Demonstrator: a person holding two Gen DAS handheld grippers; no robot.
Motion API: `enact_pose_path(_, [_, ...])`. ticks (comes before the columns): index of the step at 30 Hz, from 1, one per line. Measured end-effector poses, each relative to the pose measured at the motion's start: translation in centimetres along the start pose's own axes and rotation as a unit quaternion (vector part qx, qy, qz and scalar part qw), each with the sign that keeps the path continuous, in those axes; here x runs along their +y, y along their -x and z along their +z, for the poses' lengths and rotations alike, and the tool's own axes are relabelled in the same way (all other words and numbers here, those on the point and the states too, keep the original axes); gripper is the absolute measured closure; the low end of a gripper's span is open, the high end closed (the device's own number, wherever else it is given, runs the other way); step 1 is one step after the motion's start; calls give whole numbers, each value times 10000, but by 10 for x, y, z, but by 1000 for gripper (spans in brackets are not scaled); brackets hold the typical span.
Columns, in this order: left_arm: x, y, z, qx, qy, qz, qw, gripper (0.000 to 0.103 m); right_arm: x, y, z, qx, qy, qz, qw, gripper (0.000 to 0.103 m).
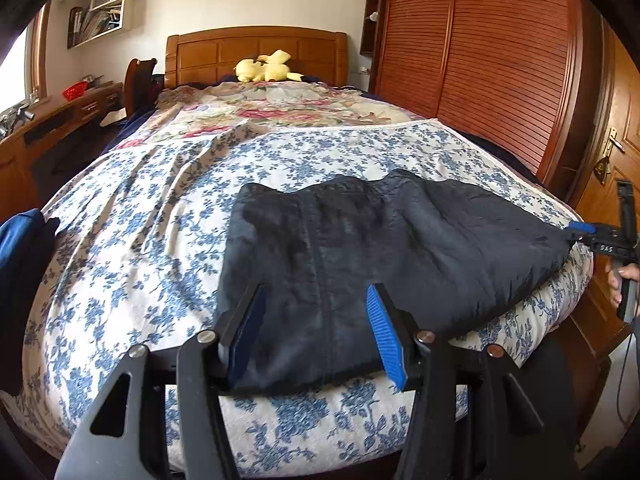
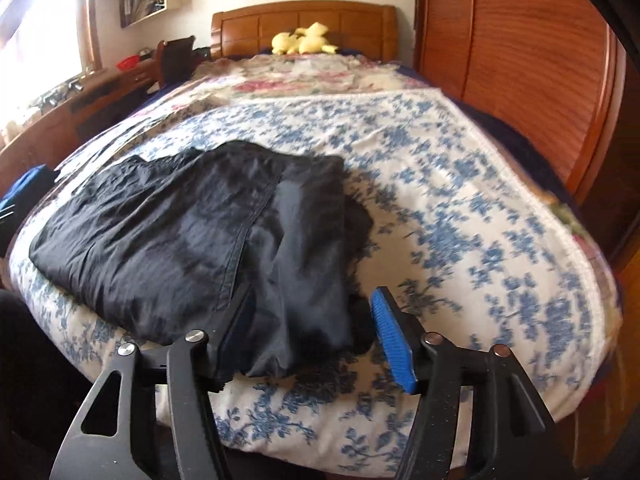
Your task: Fold large clothes
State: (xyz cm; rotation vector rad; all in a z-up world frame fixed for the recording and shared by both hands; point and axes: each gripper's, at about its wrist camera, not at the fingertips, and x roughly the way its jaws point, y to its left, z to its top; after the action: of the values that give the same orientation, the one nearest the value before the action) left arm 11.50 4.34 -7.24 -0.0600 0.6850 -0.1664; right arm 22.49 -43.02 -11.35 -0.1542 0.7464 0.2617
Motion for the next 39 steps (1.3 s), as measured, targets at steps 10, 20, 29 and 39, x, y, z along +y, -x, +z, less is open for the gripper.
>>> enact_pose_path(10, [14,-6,-6,102,-14,5,9999,51,51,14,14,-337,292,177,9988,40])
enact_pose_path(20, [33,-23,-27,257,132,34,9996,51,138,-33,30,-166,489,904,9946,40])
enact_pose_path(29, [49,-25,-47,365,391,195,9984,51,188,-59,25,120,897,1139,9894,40])
enact_pose_path(39, [57,-37,-64,610,540,265,9963,51,190,-100,0,560,962,968,9891,39])
